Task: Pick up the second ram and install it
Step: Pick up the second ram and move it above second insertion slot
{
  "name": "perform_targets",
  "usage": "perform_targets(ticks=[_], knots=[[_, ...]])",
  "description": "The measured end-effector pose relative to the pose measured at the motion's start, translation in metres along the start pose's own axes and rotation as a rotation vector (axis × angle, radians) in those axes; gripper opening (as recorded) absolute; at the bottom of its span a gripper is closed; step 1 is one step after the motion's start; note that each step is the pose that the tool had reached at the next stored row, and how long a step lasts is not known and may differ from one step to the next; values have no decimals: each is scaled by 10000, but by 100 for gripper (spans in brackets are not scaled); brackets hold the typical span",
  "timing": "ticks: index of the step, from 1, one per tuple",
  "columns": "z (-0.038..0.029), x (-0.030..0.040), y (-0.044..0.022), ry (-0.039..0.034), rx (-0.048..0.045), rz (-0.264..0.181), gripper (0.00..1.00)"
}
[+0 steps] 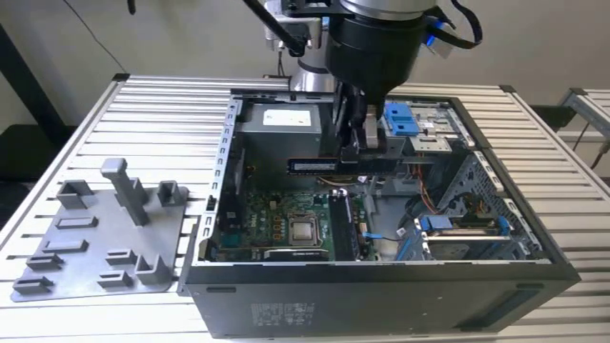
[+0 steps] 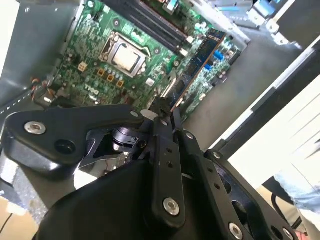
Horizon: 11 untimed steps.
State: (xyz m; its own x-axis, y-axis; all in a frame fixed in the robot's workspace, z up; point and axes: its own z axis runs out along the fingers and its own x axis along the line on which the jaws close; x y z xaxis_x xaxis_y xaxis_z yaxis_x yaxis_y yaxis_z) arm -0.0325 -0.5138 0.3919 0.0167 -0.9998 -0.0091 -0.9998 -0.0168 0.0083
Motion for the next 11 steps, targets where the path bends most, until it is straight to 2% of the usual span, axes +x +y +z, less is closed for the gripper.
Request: perform_targets(ticks=[7,8,11], knots=[[-2,5,-279,0,-13,-1,14],[-3,6,-299,0,-13,-1,14],[-2,5,-303,-1,-13,1,14]])
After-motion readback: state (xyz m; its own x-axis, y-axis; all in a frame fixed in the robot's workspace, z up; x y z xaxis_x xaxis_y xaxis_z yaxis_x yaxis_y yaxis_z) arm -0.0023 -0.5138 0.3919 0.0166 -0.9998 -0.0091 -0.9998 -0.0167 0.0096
